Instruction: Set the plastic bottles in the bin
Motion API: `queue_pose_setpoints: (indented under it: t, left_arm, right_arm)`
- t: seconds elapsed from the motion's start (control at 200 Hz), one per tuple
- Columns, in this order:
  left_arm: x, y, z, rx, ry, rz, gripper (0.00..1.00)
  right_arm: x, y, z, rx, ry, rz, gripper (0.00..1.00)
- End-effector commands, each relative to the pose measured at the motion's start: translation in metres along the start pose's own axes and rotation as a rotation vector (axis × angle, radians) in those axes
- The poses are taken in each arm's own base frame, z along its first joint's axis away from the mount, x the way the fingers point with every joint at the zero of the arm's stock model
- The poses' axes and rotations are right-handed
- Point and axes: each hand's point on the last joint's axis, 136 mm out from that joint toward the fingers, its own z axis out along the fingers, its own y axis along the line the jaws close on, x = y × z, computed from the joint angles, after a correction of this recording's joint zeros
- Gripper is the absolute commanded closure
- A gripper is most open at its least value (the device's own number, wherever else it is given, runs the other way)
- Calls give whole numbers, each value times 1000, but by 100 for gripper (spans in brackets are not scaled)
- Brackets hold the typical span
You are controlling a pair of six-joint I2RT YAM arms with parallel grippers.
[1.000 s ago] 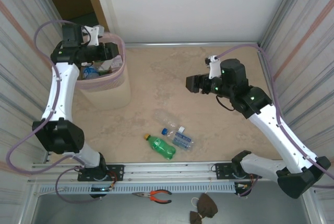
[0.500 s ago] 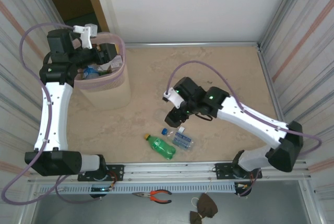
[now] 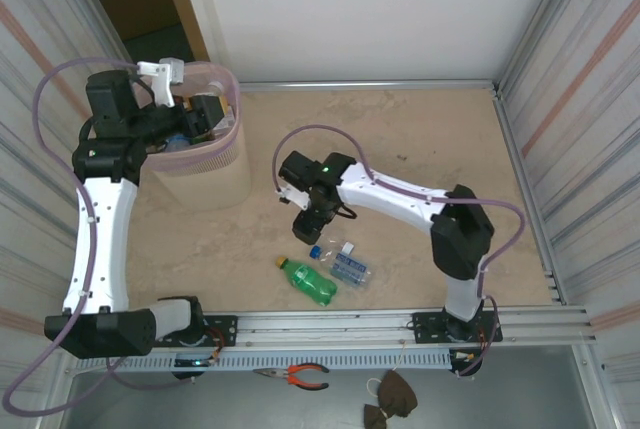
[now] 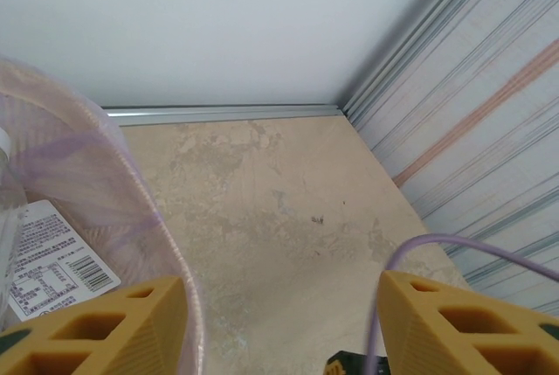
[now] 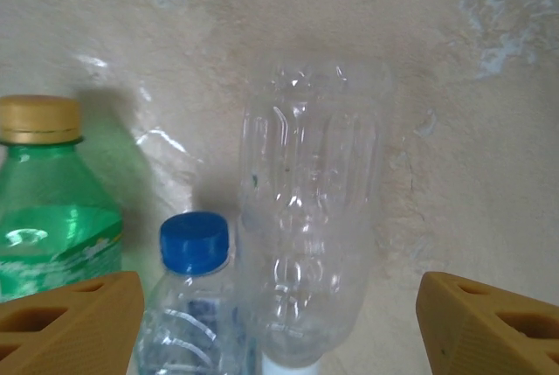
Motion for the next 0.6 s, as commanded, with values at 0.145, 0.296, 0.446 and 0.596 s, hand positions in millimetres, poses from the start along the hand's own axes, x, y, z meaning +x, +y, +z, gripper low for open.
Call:
queue_pose_setpoints:
  t: [0.145,0.296,0.446,0.596]
  left_arm:
    - [0,-9,-9,13,-2,52,40]
    - [1,-9,-7,18,1,50,40]
    - [1,-8,-7,18,0,54,40]
    - [1,-9,-7,24,0,52,40]
  right_arm:
    - [-11,-9,24,56,89,-76,18]
    - [-19,-10,37,65,99,-92,18]
    - [-23,-17,49,97,121,-100,18]
    - [-22,-17,60,84,142,-100,19]
